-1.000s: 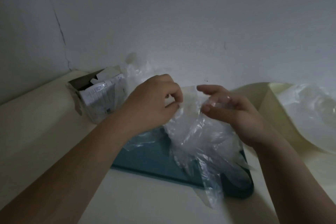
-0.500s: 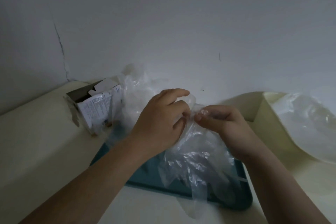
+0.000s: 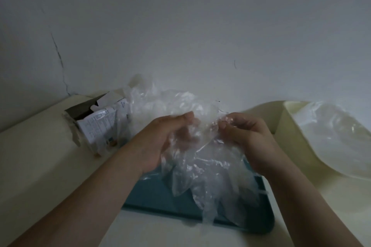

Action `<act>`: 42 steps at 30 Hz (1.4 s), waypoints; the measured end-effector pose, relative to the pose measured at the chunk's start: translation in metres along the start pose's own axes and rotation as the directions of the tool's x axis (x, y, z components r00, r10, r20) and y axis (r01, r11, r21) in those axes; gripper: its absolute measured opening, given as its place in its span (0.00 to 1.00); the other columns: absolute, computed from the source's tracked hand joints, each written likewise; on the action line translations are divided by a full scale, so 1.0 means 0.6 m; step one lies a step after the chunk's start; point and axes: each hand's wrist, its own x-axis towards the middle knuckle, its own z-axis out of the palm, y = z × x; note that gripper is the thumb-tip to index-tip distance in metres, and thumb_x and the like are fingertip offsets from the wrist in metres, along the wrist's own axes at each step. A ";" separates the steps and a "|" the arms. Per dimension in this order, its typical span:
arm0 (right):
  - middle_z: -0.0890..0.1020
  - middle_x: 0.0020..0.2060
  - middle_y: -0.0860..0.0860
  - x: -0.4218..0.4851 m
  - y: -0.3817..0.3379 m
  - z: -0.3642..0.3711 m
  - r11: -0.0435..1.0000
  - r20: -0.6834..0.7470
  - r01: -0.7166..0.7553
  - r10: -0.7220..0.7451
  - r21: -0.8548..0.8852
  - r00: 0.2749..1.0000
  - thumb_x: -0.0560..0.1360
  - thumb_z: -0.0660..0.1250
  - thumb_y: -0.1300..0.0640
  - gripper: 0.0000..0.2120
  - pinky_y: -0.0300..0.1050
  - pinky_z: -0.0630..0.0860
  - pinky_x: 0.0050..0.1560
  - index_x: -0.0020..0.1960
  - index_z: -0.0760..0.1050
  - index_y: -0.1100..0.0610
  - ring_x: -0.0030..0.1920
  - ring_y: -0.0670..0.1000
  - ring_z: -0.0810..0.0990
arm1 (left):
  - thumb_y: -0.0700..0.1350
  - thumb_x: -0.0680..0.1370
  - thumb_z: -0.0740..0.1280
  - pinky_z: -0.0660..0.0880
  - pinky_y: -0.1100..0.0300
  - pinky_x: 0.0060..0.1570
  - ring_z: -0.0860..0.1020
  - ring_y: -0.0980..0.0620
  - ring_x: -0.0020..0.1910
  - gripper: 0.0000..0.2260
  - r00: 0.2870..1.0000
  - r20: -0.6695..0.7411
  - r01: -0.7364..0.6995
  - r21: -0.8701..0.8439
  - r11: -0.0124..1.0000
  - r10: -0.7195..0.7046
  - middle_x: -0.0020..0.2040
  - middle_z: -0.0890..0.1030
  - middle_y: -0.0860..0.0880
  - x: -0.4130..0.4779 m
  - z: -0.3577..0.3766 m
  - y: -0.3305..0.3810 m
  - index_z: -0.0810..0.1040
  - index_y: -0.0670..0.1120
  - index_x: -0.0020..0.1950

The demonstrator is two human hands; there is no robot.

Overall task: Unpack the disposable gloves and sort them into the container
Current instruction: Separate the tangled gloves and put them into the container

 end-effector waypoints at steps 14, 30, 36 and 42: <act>0.88 0.39 0.53 -0.021 -0.131 -0.092 0.950 -0.292 0.056 -0.150 -0.306 0.945 0.79 0.72 0.54 0.05 0.37 0.68 0.24 0.52 0.86 0.54 0.25 0.53 0.74 | 0.45 0.78 0.74 0.77 0.42 0.59 0.83 0.36 0.50 0.05 0.971 -0.142 -0.169 0.153 0.974 0.190 0.52 0.85 0.33 -0.010 0.074 0.036 0.87 0.44 0.47; 0.85 0.50 0.57 -0.008 -0.120 -0.353 0.467 -0.414 -0.377 0.027 -0.799 0.910 0.80 0.64 0.58 0.09 0.54 0.81 0.55 0.51 0.82 0.59 0.52 0.60 0.83 | 0.44 0.79 0.66 0.82 0.55 0.30 0.86 0.43 0.38 0.04 0.866 0.432 -0.324 0.101 0.940 0.252 0.52 0.86 0.38 -0.035 0.286 0.169 0.78 0.45 0.49; 0.76 0.40 0.50 -0.003 -0.124 -0.361 0.546 -0.456 -0.374 -0.018 -0.750 0.890 0.79 0.64 0.66 0.12 0.43 0.73 0.49 0.42 0.72 0.51 0.45 0.54 0.76 | 0.39 0.81 0.71 0.78 0.60 0.28 0.82 0.51 0.32 0.00 0.936 0.273 -0.285 0.222 0.932 0.222 0.37 0.84 0.47 0.089 0.404 0.154 0.81 0.43 0.51; 0.81 0.57 0.51 -0.048 -0.184 -0.425 0.741 -0.638 -0.258 -0.286 -0.621 0.715 0.82 0.64 0.56 0.17 0.44 0.76 0.53 0.70 0.75 0.52 0.54 0.53 0.82 | 0.28 0.77 0.66 0.74 0.59 0.27 0.79 0.46 0.29 0.10 0.988 0.132 -0.126 0.440 0.889 0.075 0.37 0.79 0.40 0.188 0.472 0.088 0.77 0.42 0.43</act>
